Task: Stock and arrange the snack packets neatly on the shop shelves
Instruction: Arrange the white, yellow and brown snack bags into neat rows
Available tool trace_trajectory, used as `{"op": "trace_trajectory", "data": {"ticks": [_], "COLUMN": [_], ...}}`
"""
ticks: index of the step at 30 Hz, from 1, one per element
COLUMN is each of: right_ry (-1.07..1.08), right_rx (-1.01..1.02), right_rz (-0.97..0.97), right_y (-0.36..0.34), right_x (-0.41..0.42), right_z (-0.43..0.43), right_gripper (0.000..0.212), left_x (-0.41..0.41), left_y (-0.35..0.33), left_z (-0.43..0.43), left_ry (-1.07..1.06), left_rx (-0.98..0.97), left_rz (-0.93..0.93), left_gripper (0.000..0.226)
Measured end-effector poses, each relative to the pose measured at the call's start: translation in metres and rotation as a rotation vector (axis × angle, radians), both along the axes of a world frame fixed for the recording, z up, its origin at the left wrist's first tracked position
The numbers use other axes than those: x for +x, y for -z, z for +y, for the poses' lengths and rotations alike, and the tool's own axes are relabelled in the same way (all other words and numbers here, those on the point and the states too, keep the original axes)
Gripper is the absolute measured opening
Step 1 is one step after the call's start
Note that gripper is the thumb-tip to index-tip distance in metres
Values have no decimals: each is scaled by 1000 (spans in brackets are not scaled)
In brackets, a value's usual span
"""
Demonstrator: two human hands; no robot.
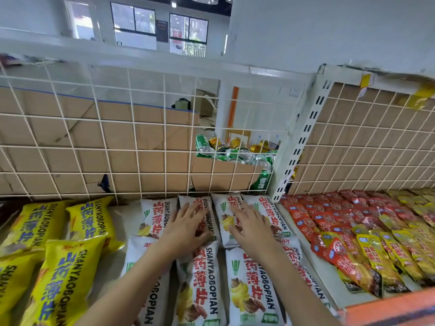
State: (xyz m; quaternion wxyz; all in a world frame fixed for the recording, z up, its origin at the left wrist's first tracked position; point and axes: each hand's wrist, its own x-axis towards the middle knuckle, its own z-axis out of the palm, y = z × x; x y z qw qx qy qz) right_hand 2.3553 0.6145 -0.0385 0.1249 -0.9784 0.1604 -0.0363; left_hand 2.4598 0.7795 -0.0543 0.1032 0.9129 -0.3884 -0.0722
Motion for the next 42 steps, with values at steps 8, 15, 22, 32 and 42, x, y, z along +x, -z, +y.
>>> {"op": "trace_trajectory", "data": {"ticks": [8,15,22,32,42], "right_ry": [116,176,168,114,204], "right_rx": [32,169,194,221,286], "right_rz": [-49,10,-9,-168,-411], "right_y": [5,15,18,12,15], "right_x": [-73,-116,-126,-138,-131], "right_z": [-23,-31,-36,-48,-54], "right_gripper": [62,88,86,73,69], "left_x": [-63,-135,-171,-185,-188], "left_y": [-7,-18,7,-2,-10], "left_z": [-19,-43,-58,-64,-50], "left_ry": [-88,-133,-373,-499,-404], "left_rx": [-108,-272,-154,-269,-738], "left_rz": [7,32,190,201,81], "left_gripper": [61,51,86,82,68]}}
